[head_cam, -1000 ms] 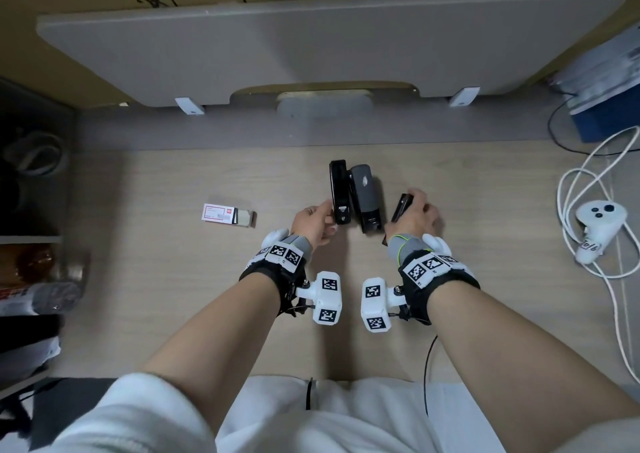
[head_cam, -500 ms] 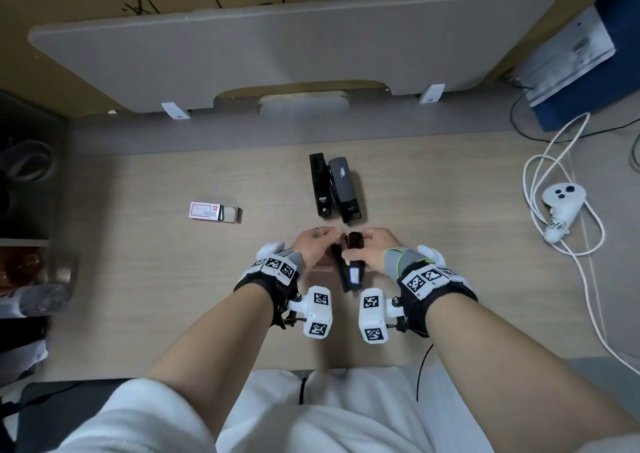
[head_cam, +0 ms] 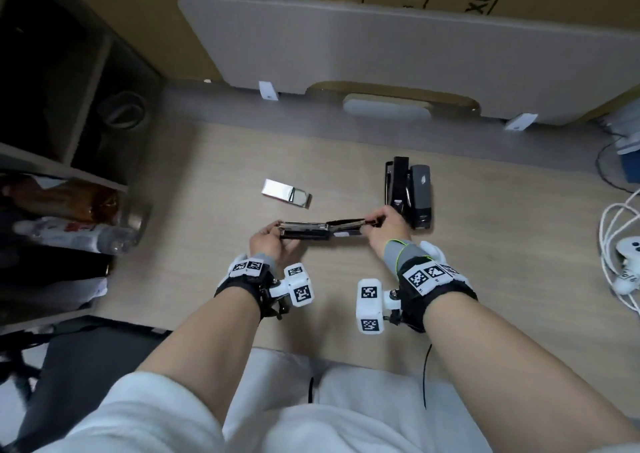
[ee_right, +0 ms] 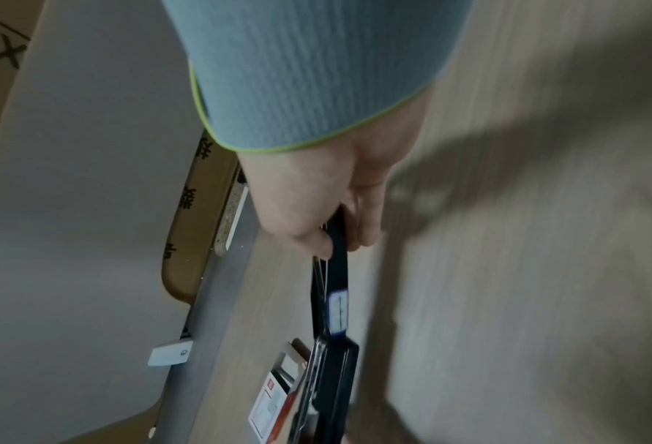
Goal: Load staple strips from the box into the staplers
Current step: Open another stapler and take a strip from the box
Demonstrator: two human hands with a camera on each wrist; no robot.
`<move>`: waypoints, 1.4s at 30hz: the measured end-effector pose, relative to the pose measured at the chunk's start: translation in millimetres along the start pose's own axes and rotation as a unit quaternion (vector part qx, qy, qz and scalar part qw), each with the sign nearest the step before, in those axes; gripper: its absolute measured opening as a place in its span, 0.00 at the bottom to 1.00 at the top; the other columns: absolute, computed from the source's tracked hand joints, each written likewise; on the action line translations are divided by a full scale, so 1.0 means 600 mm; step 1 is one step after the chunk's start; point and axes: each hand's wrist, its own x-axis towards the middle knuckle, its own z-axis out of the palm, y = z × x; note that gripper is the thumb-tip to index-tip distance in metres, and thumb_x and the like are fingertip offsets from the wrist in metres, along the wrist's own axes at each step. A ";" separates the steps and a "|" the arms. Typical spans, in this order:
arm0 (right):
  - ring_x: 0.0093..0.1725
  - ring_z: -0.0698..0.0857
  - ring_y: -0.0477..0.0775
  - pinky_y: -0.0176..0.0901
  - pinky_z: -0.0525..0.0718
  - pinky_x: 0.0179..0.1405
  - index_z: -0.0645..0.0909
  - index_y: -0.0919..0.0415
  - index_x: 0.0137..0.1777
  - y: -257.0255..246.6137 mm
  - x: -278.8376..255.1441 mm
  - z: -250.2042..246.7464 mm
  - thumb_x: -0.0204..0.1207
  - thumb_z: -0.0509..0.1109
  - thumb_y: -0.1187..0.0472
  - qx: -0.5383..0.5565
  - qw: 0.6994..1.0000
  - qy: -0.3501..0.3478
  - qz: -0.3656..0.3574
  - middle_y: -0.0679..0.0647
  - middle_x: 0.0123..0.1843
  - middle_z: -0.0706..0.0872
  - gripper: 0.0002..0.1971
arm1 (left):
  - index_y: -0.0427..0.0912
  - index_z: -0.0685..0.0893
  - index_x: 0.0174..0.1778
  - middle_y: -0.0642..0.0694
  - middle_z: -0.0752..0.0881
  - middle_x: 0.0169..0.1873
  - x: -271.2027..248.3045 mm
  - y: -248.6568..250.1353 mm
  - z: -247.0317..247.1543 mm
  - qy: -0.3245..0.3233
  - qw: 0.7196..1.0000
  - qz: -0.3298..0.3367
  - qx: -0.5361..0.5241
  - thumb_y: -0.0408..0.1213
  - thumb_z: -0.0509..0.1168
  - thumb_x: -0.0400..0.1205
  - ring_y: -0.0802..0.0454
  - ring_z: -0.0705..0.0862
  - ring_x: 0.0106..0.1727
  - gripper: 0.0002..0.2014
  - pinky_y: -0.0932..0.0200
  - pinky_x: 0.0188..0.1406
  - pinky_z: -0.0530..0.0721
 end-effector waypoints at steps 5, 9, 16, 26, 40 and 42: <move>0.53 0.84 0.55 0.37 0.77 0.52 0.84 0.53 0.53 -0.006 0.007 0.052 0.73 0.71 0.69 -0.064 0.998 0.003 0.002 0.49 0.47 0.83 0.13 | 0.39 0.79 0.63 0.37 0.84 0.40 0.038 0.036 -0.042 -0.011 1.000 0.005 0.023 0.24 0.51 0.89 0.45 0.86 0.32 0.14 0.58 0.17 0.85; 0.57 0.86 0.56 0.42 0.81 0.59 0.83 0.50 0.57 -0.024 0.012 0.095 0.71 0.67 0.72 -0.094 0.995 0.038 0.005 0.53 0.58 0.87 0.19 | 0.39 0.86 0.57 0.38 0.87 0.46 0.092 0.041 -0.074 -0.006 0.985 0.072 0.158 0.16 0.55 0.81 0.45 0.86 0.40 0.20 0.61 0.36 0.87; 0.69 0.75 0.58 0.50 0.73 0.68 0.80 0.47 0.60 -0.067 0.014 0.141 0.70 0.69 0.59 -0.196 0.975 0.101 0.020 0.51 0.64 0.82 0.17 | 0.47 0.84 0.45 0.44 0.89 0.50 0.123 0.083 -0.095 0.005 0.969 0.127 0.211 0.24 0.60 0.80 0.49 0.86 0.38 0.14 0.54 0.53 0.86; 0.51 0.86 0.55 0.42 0.83 0.49 0.87 0.48 0.49 -0.143 0.043 0.217 0.73 0.70 0.56 -0.156 0.987 0.033 -0.025 0.47 0.45 0.91 0.07 | 0.50 0.83 0.60 0.51 0.88 0.47 0.153 0.154 -0.057 -0.102 0.915 0.190 0.340 0.28 0.63 0.74 0.49 0.87 0.50 0.20 0.49 0.59 0.86; 0.44 0.86 0.61 0.38 0.78 0.43 0.85 0.55 0.45 -0.146 0.102 0.234 0.76 0.64 0.56 -0.069 0.987 0.010 0.144 0.55 0.42 0.89 0.09 | 0.51 0.81 0.36 0.47 0.91 0.36 0.186 0.150 0.006 -0.162 0.886 0.143 0.409 0.54 0.73 0.64 0.41 0.89 0.38 0.14 0.41 0.49 0.89; 0.42 0.89 0.64 0.47 0.88 0.46 0.87 0.57 0.42 -0.135 0.115 0.235 0.72 0.64 0.53 -0.048 0.986 0.023 0.157 0.56 0.39 0.92 0.11 | 0.50 0.83 0.34 0.48 0.91 0.34 0.173 0.159 0.020 -0.160 0.886 0.151 0.409 0.47 0.75 0.69 0.42 0.92 0.39 0.08 0.43 0.48 0.90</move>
